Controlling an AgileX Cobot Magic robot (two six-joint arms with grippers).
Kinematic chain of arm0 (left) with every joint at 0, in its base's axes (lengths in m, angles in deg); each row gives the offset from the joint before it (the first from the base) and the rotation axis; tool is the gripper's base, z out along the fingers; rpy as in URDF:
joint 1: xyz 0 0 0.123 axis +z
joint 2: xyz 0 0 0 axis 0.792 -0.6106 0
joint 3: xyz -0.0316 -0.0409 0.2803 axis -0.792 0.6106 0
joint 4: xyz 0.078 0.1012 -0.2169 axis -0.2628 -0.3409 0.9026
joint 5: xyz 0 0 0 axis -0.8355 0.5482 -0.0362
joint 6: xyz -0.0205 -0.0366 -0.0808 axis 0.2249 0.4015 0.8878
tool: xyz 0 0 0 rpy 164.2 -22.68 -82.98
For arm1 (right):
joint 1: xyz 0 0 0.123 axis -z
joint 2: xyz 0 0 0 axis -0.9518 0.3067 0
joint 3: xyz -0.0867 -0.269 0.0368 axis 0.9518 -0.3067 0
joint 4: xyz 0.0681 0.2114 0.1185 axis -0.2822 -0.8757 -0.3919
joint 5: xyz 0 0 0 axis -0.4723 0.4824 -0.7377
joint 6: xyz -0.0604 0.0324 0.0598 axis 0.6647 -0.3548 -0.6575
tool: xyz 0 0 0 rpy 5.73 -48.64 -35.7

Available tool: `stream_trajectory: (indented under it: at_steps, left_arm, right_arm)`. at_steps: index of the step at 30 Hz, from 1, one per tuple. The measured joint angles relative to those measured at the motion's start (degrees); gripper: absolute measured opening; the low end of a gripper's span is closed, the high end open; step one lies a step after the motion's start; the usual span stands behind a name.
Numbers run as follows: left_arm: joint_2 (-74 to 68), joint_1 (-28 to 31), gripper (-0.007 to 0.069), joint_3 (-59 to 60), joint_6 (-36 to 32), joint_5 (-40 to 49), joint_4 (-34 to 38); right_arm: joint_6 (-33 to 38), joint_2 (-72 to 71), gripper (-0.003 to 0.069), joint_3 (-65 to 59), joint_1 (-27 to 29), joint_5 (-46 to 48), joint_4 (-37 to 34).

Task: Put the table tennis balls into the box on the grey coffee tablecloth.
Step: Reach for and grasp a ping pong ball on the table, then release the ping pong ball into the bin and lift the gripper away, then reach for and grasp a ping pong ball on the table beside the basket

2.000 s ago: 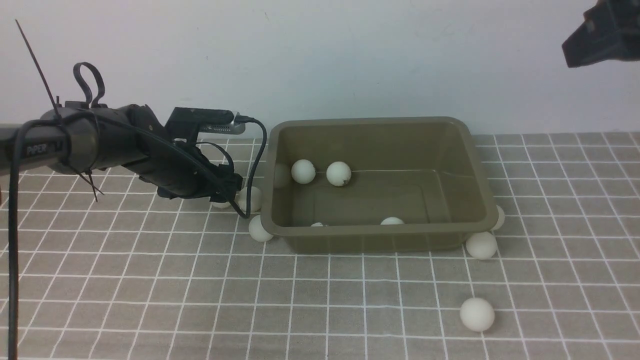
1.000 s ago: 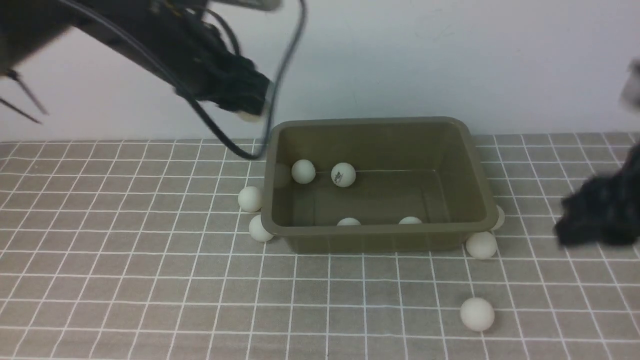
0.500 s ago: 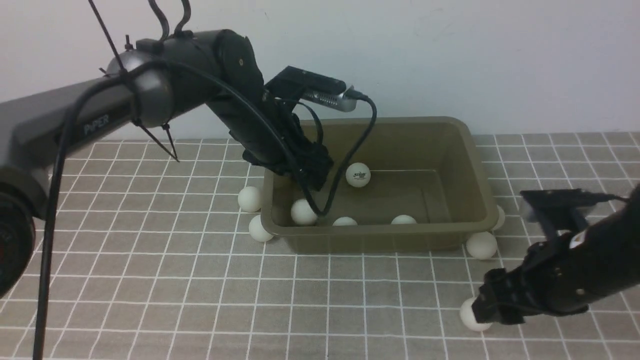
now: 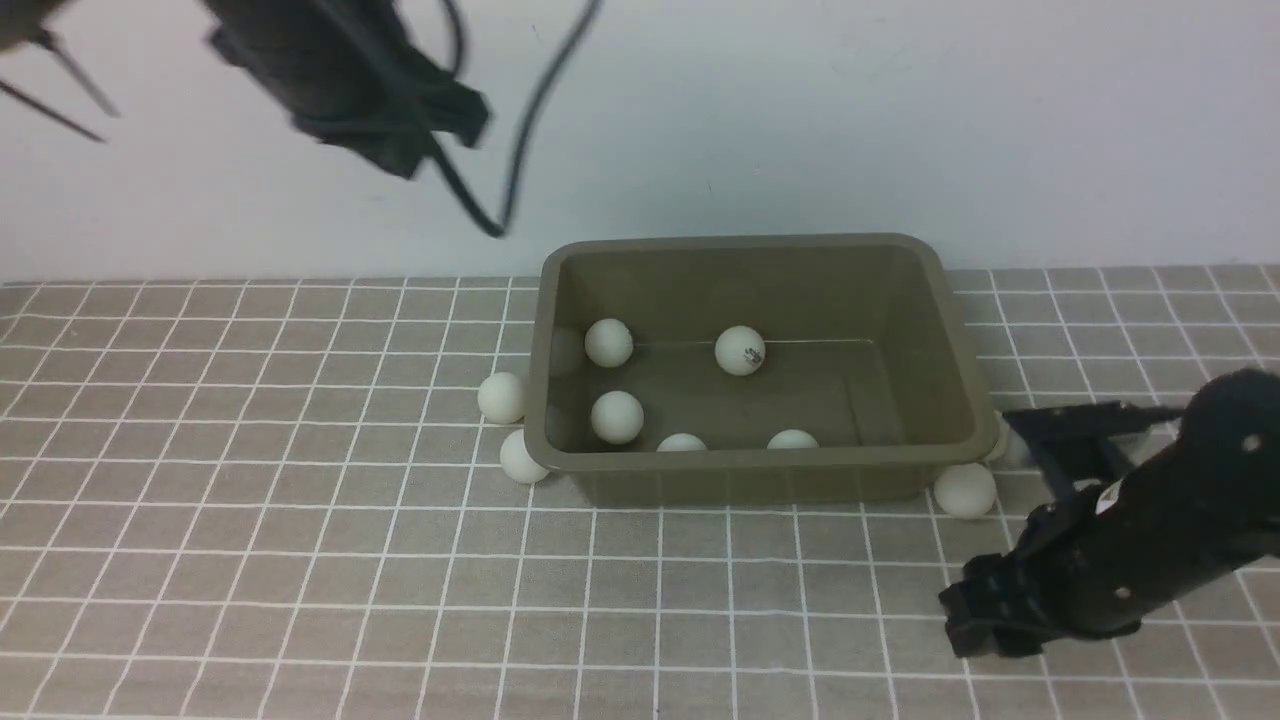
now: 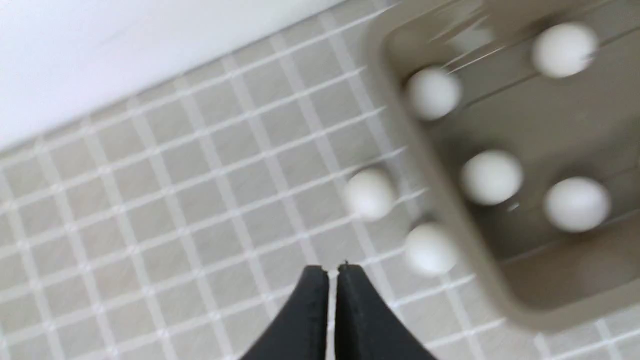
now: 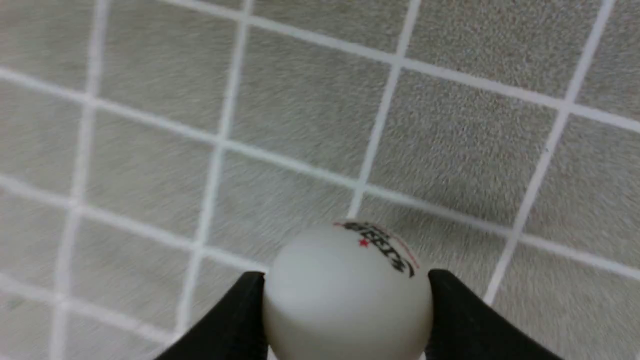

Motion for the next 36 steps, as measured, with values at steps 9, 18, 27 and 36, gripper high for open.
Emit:
stream_trajectory:
  at_steps: [9, 18, 27, 36]
  left_arm:
    - [-0.4, 8.5, -0.0005, 15.5, -3.0, -6.6, 9.4]
    - [-10.2, 4.8, 0.0103, 16.9, -11.8, -15.6, 17.2]
    - [-16.8, 4.4, 0.0463, 16.9, -12.1, -25.3, 21.3]
    - [-22.0, 4.4, 0.0532, 16.9, -13.5, -31.1, 25.4]
  right_arm:
    - [-0.7, -9.9, 0.0363, 16.6, 0.0, 5.4, 0.2]
    - [-1.2, 10.3, 0.0440, 40.8, 0.0, 15.4, 1.6]
    - [-1.4, 12.5, 0.0669, 52.8, 0.0, 24.5, 7.3]
    - [-1.7, 5.9, 0.0618, 54.8, 0.0, 24.8, 13.8]
